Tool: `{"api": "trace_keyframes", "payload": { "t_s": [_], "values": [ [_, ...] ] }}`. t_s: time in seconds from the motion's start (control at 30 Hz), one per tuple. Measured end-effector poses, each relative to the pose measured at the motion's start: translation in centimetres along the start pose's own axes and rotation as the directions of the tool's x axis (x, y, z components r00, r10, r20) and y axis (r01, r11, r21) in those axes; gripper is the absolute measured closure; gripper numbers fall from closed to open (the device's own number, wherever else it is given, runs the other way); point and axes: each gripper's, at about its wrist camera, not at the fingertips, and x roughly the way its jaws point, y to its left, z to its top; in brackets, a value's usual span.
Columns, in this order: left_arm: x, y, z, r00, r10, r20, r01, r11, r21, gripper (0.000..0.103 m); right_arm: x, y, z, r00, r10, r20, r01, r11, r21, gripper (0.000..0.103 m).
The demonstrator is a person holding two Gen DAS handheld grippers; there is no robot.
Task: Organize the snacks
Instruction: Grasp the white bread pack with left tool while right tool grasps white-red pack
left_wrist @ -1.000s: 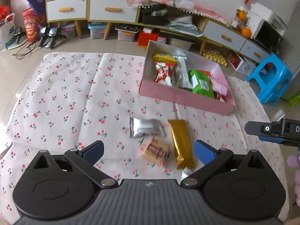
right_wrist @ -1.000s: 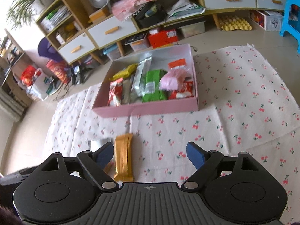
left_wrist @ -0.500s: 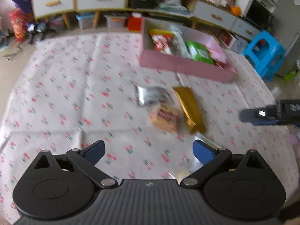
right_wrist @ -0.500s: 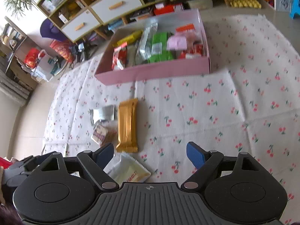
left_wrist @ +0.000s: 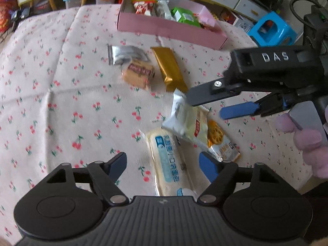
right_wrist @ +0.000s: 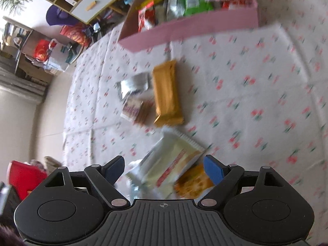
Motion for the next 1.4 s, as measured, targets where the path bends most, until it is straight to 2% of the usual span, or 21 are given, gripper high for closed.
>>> {"api": "trace_keyframes", "payload": {
  "t_s": [0.07, 0.13, 0.3, 0.37, 0.43, 0.5, 0.57, 0.73, 1.0, 1.13, 1.2, 1.27, 1.33, 1.4],
  "values": [
    [0.2, 0.3, 0.0, 1.000, 0.000, -0.009, 0.000, 1.000, -0.024, 0.037, 0.8, 0.0, -0.2, 1.000, 0.011, -0.026, -0.010, 0.999, 0.037, 0.019],
    [0.5, 0.8, -0.2, 1.000, -0.002, -0.018, 0.001, 0.998, -0.064, 0.041, 1.3, 0.0, -0.2, 1.000, -0.009, -0.025, 0.011, 0.998, 0.059, 0.027],
    [0.0, 1.5, -0.5, 1.000, -0.009, 0.004, 0.010, 0.993, -0.116, 0.045, 1.9, 0.1, -0.4, 0.997, -0.073, 0.031, 0.071, 0.995, 0.069, 0.041],
    [0.0, 1.8, -0.5, 1.000, -0.011, 0.007, 0.012, 0.991, -0.136, 0.047, 2.0, 0.4, -0.5, 0.994, -0.093, 0.055, 0.091, 0.994, 0.054, 0.043],
    [0.0, 1.9, -0.5, 1.000, -0.013, 0.010, 0.014, 0.989, -0.150, 0.050, 2.1, 0.9, -0.7, 0.989, -0.120, 0.082, 0.118, 0.993, 0.022, 0.050],
    [0.1, 2.0, -0.4, 1.000, -0.008, 0.011, 0.010, 0.989, -0.147, 0.055, 2.3, 1.3, -0.9, 0.984, -0.143, 0.106, 0.145, 0.989, -0.014, 0.053],
    [0.0, 2.0, -0.3, 1.000, -0.014, 0.009, 0.015, 0.990, -0.139, 0.064, 2.4, 1.5, -0.7, 0.980, -0.159, 0.116, 0.165, 0.985, -0.045, 0.057],
    [-0.3, 1.6, -0.2, 1.000, 0.012, 0.019, -0.010, 0.997, -0.080, 0.073, 2.1, 1.1, -0.1, 0.972, -0.186, 0.142, 0.198, 0.978, -0.070, 0.063],
    [-0.8, 2.7, 0.4, 0.994, 0.099, 0.054, -0.095, 0.993, -0.066, 0.075, 1.8, 0.4, 0.6, 0.948, -0.256, 0.188, 0.278, 0.955, -0.100, 0.065],
    [-0.9, 3.7, 0.9, 0.992, 0.115, 0.060, -0.109, 0.989, -0.097, 0.074, 1.7, 0.4, 0.7, 0.957, -0.234, 0.172, 0.254, 0.962, -0.102, 0.064],
    [-1.0, 4.2, 1.0, 0.992, 0.110, 0.057, -0.102, 0.987, -0.123, 0.069, 1.6, 0.5, 0.7, 0.966, -0.204, 0.157, 0.219, 0.972, -0.088, 0.059],
    [-1.1, 4.4, 1.0, 0.991, 0.117, 0.062, -0.107, 0.984, -0.142, 0.056, 1.7, 0.6, 0.8, 0.973, -0.185, 0.141, 0.197, 0.977, -0.077, 0.057],
    [-1.2, 4.3, 0.9, 0.990, 0.124, 0.067, -0.114, 0.984, -0.137, 0.052, 1.7, 0.6, 0.8, 0.973, -0.183, 0.139, 0.193, 0.979, -0.066, 0.050],
    [-1.1, 4.0, 0.8, 0.990, 0.128, 0.066, -0.118, 0.984, -0.134, 0.052, 1.7, 0.7, 0.7, 0.973, -0.184, 0.137, 0.194, 0.979, -0.066, 0.050]
  ]
}}
